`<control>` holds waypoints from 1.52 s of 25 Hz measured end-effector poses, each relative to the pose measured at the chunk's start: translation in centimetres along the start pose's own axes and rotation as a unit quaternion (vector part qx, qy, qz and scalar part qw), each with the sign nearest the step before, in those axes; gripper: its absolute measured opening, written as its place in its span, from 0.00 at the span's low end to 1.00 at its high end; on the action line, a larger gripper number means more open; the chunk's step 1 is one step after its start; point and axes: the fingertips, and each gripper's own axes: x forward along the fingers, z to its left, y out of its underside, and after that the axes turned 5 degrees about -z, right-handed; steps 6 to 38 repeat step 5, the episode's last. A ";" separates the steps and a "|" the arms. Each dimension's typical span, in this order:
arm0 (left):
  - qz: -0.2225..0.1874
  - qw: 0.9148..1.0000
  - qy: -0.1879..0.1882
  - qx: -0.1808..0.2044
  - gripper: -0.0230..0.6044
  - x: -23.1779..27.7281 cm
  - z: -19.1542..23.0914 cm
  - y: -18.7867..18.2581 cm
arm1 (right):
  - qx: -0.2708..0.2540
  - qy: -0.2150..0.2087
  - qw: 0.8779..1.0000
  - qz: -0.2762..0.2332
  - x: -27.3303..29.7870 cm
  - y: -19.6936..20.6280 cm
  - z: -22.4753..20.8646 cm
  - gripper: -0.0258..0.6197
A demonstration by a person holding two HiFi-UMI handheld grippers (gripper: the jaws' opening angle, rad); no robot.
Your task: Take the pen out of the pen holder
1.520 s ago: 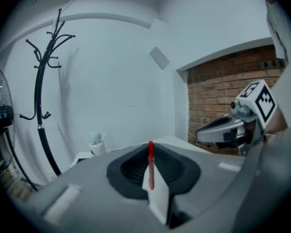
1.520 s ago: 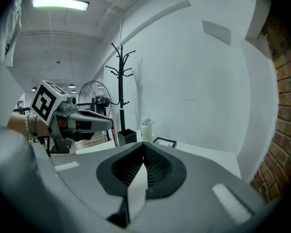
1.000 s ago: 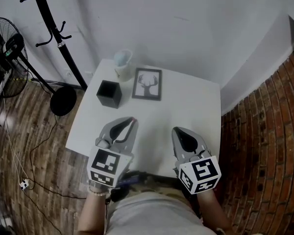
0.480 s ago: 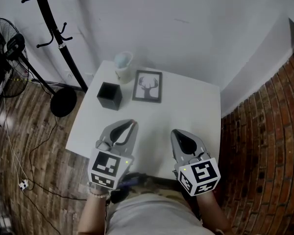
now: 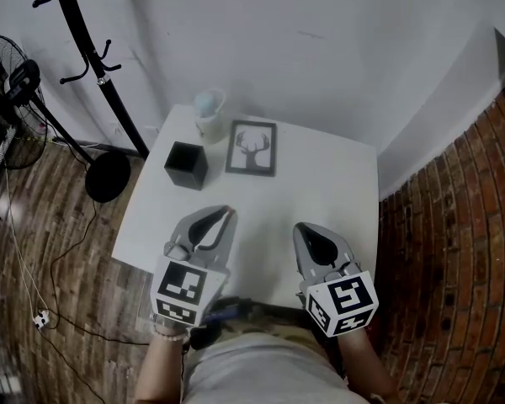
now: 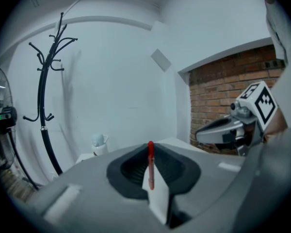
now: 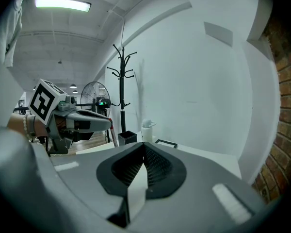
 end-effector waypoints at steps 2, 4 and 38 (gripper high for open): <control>0.001 1.000 0.001 0.001 0.09 0.0 0.0 0.0 | 0.000 0.000 1.000 0.000 0.0 0.0 -0.1 0.05; 0.001 1.000 0.001 0.001 0.09 0.1 -0.1 0.0 | 0.000 0.001 1.000 0.000 0.1 0.0 -0.1 0.05; 0.001 1.000 0.001 0.001 0.09 0.1 -0.1 0.1 | 0.000 0.001 1.000 0.000 0.1 0.0 -0.1 0.05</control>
